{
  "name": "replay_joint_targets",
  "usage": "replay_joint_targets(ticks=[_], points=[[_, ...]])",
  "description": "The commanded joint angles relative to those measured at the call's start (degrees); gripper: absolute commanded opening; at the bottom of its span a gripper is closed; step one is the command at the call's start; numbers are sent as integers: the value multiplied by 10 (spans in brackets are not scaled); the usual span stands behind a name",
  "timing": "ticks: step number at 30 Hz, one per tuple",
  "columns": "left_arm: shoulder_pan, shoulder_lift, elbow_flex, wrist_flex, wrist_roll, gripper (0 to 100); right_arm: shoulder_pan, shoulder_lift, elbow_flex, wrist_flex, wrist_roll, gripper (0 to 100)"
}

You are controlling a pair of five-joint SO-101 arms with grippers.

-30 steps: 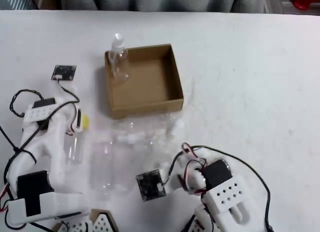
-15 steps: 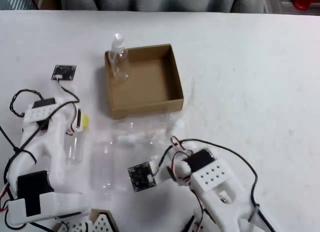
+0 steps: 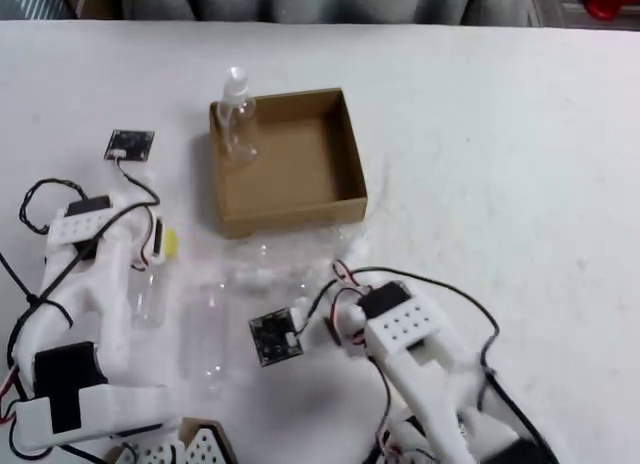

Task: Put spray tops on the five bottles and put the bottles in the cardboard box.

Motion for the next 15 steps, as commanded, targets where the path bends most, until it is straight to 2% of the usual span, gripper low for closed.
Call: replay_joint_targets(ticks=[1, 7, 11, 15], points=[[-5, -2, -20, -12, -6, 20, 10, 19, -22, -1, -4, 182], [-5, -2, -20, -12, -6, 20, 10, 36, -33, -3, -4, 109], [-5, -2, -20, -12, -6, 20, 11, 31, -37, -3, -4, 16], [-5, -2, -20, -13, -7, 20, 25, 30, -52, 7, -4, 16]])
